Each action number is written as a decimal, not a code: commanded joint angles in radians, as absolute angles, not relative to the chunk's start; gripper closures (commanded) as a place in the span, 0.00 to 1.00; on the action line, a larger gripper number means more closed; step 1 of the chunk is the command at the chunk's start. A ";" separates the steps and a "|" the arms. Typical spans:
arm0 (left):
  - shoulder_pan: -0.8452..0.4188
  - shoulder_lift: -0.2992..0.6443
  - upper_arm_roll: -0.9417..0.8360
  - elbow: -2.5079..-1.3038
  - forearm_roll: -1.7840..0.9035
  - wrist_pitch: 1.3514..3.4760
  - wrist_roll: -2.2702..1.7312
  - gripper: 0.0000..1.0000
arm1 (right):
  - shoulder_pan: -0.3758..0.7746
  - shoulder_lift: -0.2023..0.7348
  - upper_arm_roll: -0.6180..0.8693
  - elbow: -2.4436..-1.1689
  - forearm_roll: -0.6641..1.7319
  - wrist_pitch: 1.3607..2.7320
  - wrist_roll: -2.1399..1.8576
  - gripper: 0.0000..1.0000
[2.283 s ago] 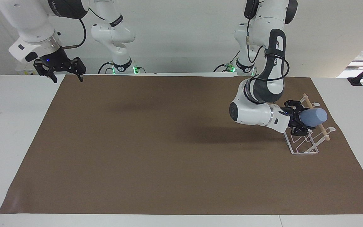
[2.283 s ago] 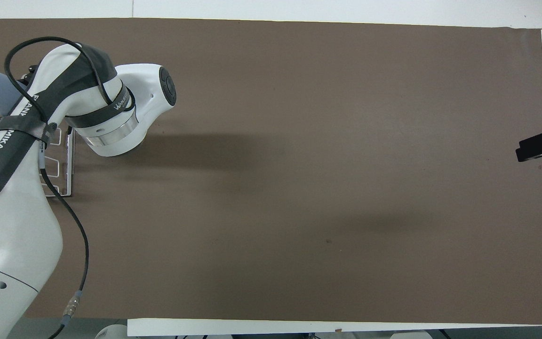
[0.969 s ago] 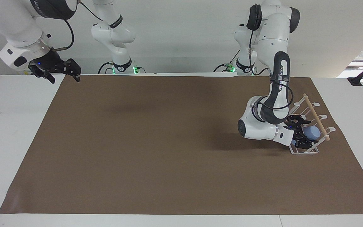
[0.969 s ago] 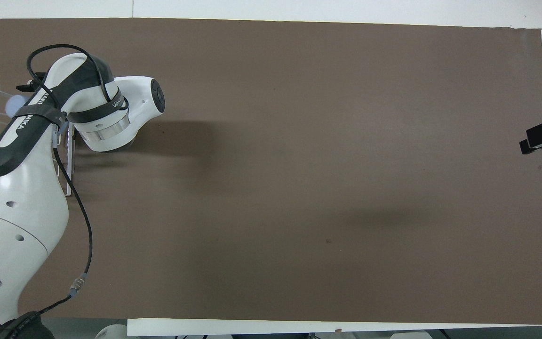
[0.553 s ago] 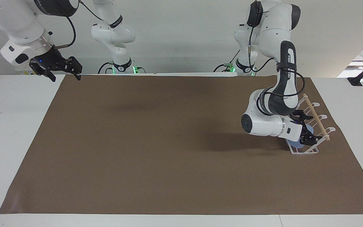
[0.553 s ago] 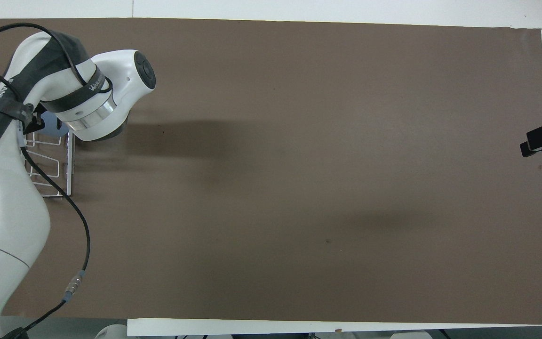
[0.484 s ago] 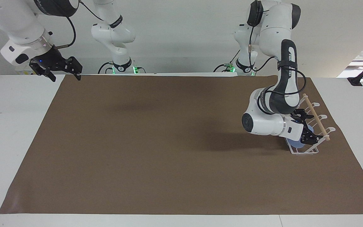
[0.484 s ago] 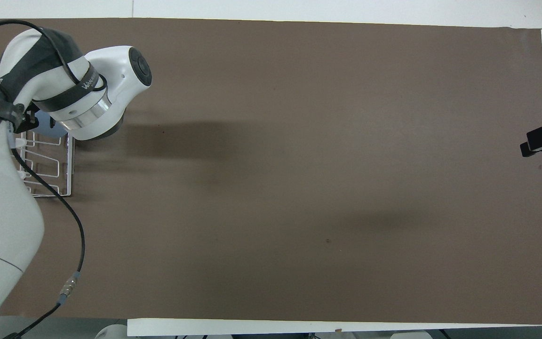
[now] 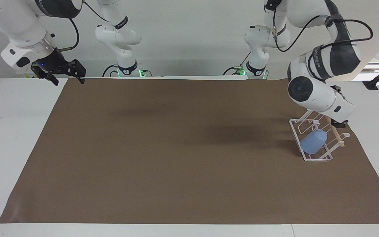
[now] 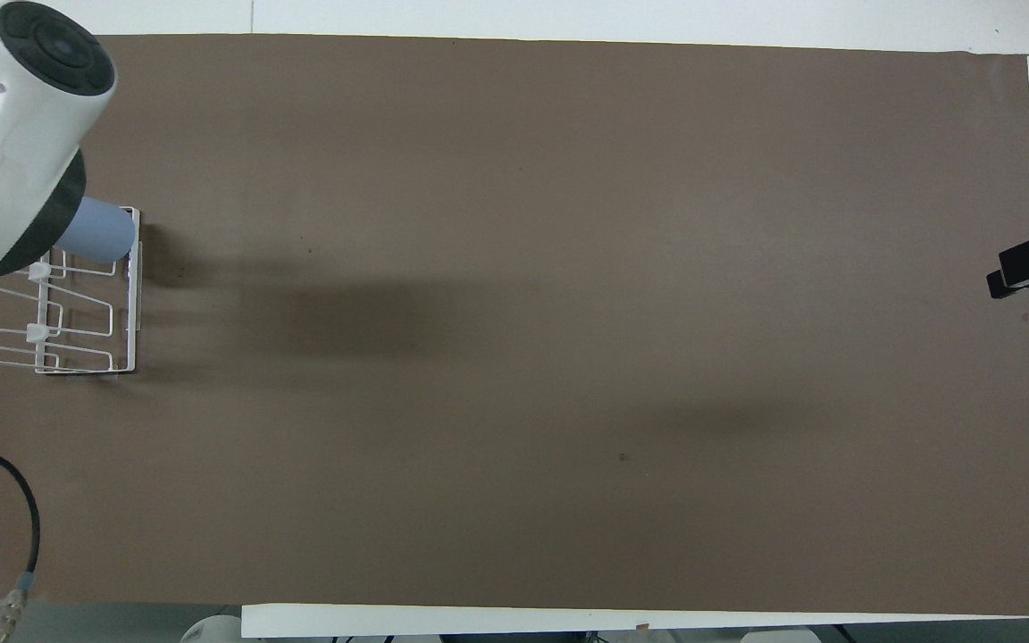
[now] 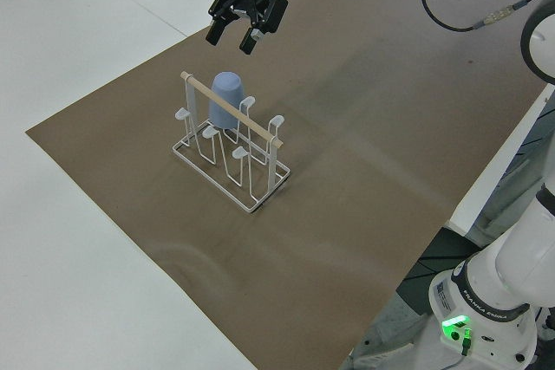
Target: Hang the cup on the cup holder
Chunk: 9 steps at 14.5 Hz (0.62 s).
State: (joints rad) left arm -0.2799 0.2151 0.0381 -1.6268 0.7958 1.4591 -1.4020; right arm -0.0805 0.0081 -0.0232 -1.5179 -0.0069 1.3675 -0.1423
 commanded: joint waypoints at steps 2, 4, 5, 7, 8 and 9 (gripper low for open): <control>-0.221 0.100 0.034 -1.686 0.559 1.531 -1.069 0.00 | -0.084 -0.014 -0.020 -1.542 -0.003 1.362 -0.141 0.01; -0.195 0.066 0.034 -1.701 0.457 1.528 -0.915 0.00 | -0.083 -0.014 -0.020 -1.542 -0.003 1.362 -0.141 0.01; -0.183 0.034 0.031 -1.732 0.415 1.538 -0.844 0.00 | -0.084 -0.014 -0.020 -1.542 -0.003 1.362 -0.141 0.01; -0.132 -0.017 0.037 -1.736 0.217 1.526 -0.697 0.00 | -0.084 -0.014 -0.020 -1.542 -0.003 1.362 -0.141 0.01; -0.117 -0.046 0.038 -1.746 0.165 1.516 -0.607 0.00 | -0.084 -0.014 -0.020 -1.542 -0.003 1.362 -0.141 0.01; -0.115 -0.064 0.038 -1.749 0.135 1.500 -0.522 0.00 | -0.084 -0.014 -0.020 -1.542 -0.003 1.362 -0.141 0.01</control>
State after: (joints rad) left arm -0.1405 0.0144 0.0402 -1.6905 0.2118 1.4969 -0.6685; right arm -0.0805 0.0081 -0.0232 -1.5182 -0.0069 1.3675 -0.1423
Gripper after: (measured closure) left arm 0.000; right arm 0.004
